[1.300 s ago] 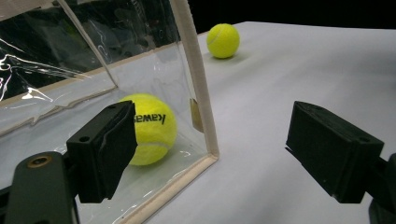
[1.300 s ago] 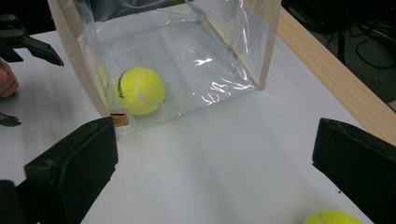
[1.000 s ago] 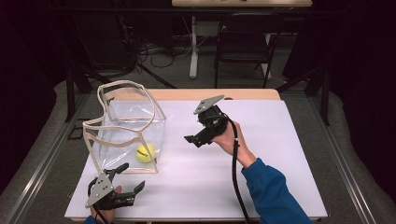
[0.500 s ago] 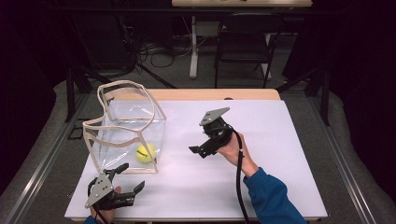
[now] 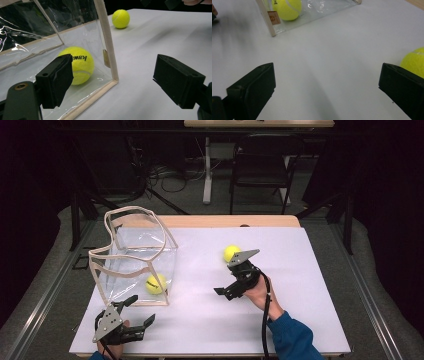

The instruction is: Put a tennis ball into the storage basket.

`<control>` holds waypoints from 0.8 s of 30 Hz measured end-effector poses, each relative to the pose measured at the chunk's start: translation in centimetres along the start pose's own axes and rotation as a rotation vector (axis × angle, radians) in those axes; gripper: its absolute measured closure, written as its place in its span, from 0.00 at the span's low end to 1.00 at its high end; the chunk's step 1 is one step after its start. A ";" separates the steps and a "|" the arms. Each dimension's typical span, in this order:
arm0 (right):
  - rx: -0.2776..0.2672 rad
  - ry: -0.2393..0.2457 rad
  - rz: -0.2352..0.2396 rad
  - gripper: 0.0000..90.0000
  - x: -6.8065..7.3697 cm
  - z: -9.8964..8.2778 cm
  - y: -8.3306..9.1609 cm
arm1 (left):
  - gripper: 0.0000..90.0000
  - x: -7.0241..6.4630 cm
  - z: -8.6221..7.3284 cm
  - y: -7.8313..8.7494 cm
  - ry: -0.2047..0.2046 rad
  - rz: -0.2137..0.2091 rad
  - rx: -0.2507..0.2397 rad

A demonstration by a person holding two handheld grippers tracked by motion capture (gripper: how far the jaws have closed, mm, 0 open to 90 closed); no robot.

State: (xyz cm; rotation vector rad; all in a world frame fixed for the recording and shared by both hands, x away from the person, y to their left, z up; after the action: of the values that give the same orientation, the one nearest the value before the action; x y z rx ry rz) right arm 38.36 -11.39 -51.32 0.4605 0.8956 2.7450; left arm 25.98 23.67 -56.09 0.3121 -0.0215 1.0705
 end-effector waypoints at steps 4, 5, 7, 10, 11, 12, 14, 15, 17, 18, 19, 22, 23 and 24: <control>0.000 -0.007 0.001 0.00 0.1 -0.8 0.3 | 0.18 0.0 0.0 0.0 0.000 -0.003 -0.001; -0.006 -0.009 0.007 0.00 0.1 -1.0 0.3 | 0.18 0.0 0.0 0.0 -0.002 -0.003 0.000; -0.009 -0.007 -0.001 0.00 0.2 -1.3 0.4 | 0.18 0.0 0.0 0.0 -0.003 -0.003 0.002; 0.001 -0.005 -0.011 0.00 0.3 -1.8 0.4 | 0.18 0.0 0.0 0.1 -0.006 -0.002 0.001; 0.013 -0.003 -0.014 0.00 0.3 -2.0 0.4 | 0.18 -0.1 0.0 0.2 -0.005 -0.002 -0.001; 0.012 0.001 -0.021 0.00 0.3 -2.2 0.5 | 0.18 -0.1 0.1 0.2 -0.006 -0.002 -0.001; 0.013 -0.005 -0.022 0.00 0.3 -2.6 0.6 | 0.18 -0.1 0.1 0.3 -0.009 -0.002 -0.001; 0.011 -0.008 -0.024 0.00 0.3 -2.8 0.7 | 0.18 -0.2 0.1 0.3 -0.015 -0.003 -0.001; 0.013 -0.015 -0.029 0.00 0.2 -3.1 0.8 | 0.18 -0.2 0.1 0.3 -0.013 -0.003 -0.005; 0.011 -0.016 -0.030 0.00 0.1 -3.3 0.9 | 0.18 -0.2 0.1 0.3 -0.014 -0.003 -0.005; 0.011 -0.019 -0.033 0.00 0.0 -3.4 1.0 | 0.18 -0.2 0.1 0.3 -0.013 -0.002 -0.006; 0.018 -0.025 -0.039 0.00 -0.2 -3.9 1.0 | 0.18 -0.3 0.2 0.3 -0.014 -0.003 -0.004; 0.019 -0.029 -0.040 0.00 -0.3 -4.0 1.1 | 0.18 -0.2 0.2 0.3 -0.013 -0.004 -0.004; 0.016 -0.037 -0.038 0.00 -0.4 -4.1 1.2 | 0.18 -0.2 0.2 0.2 -0.013 -0.003 -0.004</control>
State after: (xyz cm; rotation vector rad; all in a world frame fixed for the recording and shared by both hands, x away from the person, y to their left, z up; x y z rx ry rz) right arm 37.17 -14.65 -53.84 0.4903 0.9086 2.6882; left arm 25.67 23.53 -55.91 0.3151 -0.0348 1.0651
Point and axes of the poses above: each handheld gripper's, and its own axes: y roughly backward along the jaws, z roughly out of its top, x roughly to its left, the point moved 3 cm from there along -y, roughly forward along the jaws, and after that the axes turned 15 degrees about z, right-handed, at the moved point
